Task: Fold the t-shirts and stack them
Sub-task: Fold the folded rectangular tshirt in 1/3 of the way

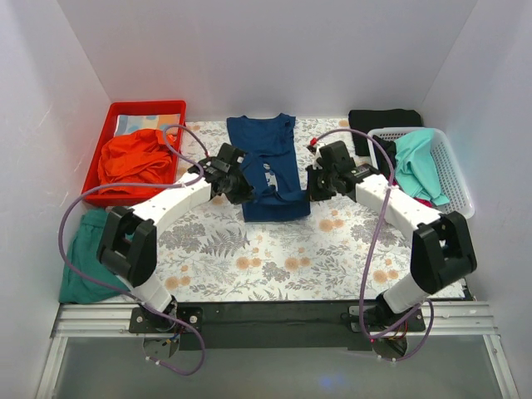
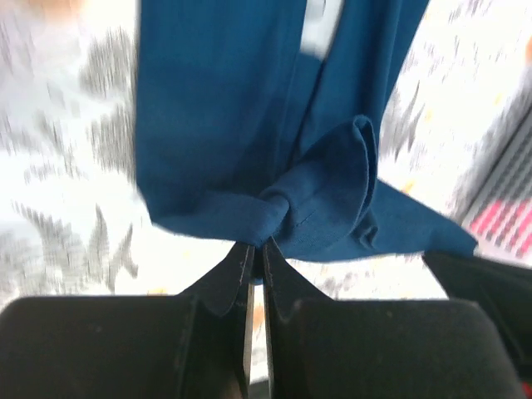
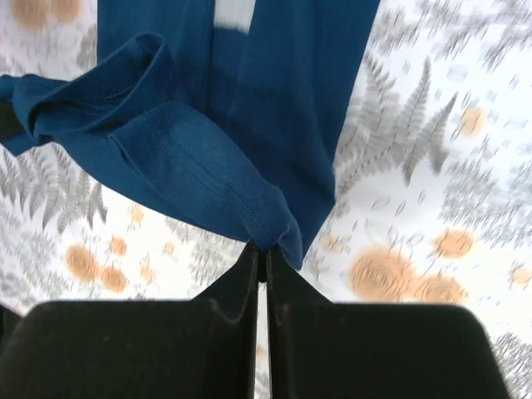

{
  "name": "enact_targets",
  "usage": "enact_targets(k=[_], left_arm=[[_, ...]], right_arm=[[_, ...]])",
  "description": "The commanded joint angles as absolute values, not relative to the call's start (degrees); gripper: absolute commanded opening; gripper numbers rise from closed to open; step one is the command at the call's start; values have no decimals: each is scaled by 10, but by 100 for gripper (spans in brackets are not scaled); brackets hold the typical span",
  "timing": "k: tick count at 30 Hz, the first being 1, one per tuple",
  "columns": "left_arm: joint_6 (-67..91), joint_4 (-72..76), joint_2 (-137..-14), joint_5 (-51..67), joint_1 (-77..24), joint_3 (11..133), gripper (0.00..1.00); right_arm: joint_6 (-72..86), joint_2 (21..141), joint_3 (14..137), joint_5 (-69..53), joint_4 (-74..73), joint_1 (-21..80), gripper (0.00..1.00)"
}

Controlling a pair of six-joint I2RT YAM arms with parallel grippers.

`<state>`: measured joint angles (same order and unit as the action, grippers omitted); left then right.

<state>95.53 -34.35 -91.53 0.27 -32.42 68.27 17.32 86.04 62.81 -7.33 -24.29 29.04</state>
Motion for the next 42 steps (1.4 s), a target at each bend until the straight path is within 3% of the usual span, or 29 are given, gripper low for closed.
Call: enact_targets(k=[1,18,20,21,22,23,24,27,32,42], left_arm=[[915,-343,-975,-36,-275,750,0],[810,-365,-1237,-1,-178,1018,0],[807,-366,-1258,-1,-172,1048,5],[806,-365,-1263,-1,-171,1055,11],[797,-357,-1266,-1,-171,1062,24],[793,-349,-1264,-1,-169,1076,29],[786,-328,-1261,-1,-168,1081,37],[780,-289,-1239,-2,-167,1101,47],[773,-273,-1204,30,-167,1085,52],[746,-217,-1072,180,-174,813,49]], right_arm=[[136,925,713,-47,-241,272,1],[125,1214,998,-91,-242,232,1],[127,1232,1037,-91,-250,229,2],[128,1250,1052,-93,-256,224,8],[132,1257,1067,-93,-260,222,15],[134,1264,1101,-94,-268,220,34],[136,1276,1115,-93,-272,214,44],[158,1283,1157,-100,-274,198,52],[163,1253,1141,-98,-268,191,54],[155,1089,832,-125,-207,192,50]])
